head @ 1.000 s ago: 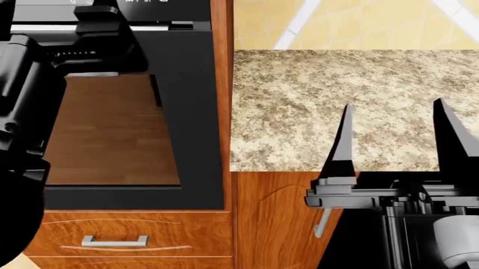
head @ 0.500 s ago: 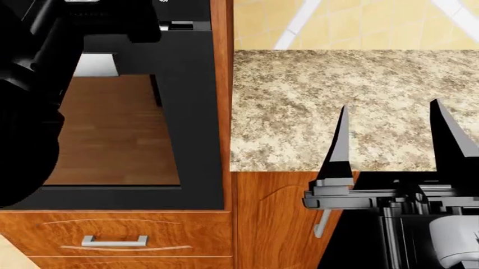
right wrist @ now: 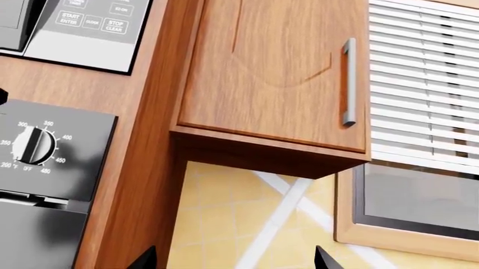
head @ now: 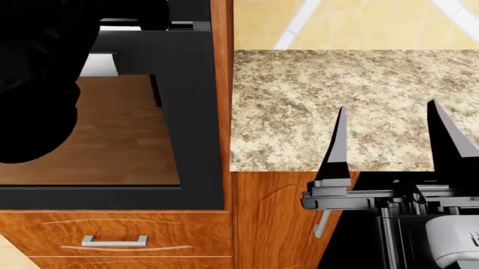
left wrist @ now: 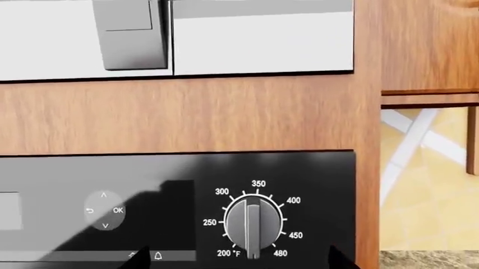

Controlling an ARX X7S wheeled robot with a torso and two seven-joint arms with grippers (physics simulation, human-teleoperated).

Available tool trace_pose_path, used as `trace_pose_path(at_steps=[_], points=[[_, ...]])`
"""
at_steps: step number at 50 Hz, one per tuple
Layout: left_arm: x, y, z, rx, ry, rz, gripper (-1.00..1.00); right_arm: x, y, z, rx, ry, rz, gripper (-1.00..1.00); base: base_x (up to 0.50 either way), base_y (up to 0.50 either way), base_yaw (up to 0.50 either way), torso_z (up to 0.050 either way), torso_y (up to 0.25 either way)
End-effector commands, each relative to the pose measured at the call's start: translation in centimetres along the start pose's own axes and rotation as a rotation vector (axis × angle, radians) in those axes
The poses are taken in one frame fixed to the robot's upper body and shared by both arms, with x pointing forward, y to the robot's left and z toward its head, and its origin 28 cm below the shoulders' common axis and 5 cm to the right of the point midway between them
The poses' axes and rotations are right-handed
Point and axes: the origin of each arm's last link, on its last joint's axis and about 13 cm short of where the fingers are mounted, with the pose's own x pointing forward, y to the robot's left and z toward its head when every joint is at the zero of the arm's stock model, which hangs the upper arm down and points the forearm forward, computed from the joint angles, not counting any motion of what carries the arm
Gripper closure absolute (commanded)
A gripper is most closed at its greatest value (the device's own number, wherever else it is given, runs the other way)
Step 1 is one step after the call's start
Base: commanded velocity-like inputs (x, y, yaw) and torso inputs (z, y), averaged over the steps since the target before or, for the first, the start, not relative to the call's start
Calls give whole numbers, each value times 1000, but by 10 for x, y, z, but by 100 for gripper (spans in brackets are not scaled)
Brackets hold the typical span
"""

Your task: Preheat the oven by turning the temperature knob.

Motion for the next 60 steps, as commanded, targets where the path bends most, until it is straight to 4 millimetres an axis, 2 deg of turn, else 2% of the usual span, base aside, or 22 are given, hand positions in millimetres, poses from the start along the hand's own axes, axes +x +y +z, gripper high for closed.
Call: trace_pose_path(at_steps=[1, 7, 32, 51, 60], points=[[11, -5, -6, 40, 29, -9, -100, 0, 0, 0, 0, 2, 2, -100, 0, 0, 0, 0, 0], [19, -5, -9, 50, 47, 4, -100, 0, 0, 0, -1, 2, 5, -100, 0, 0, 0, 0, 0], [27, -9, -7, 41, 65, -10, -100, 0, 0, 0, -1, 7, 8, -100, 0, 0, 0, 0, 0], [36, -9, -13, 32, 99, 2, -100, -1, 0, -1, -2, 8, 9, -100, 0, 0, 0, 0, 0], [39, -10, -9, 27, 113, 8, -100, -1, 0, -1, -4, 11, 9, -100, 0, 0, 0, 0, 0]])
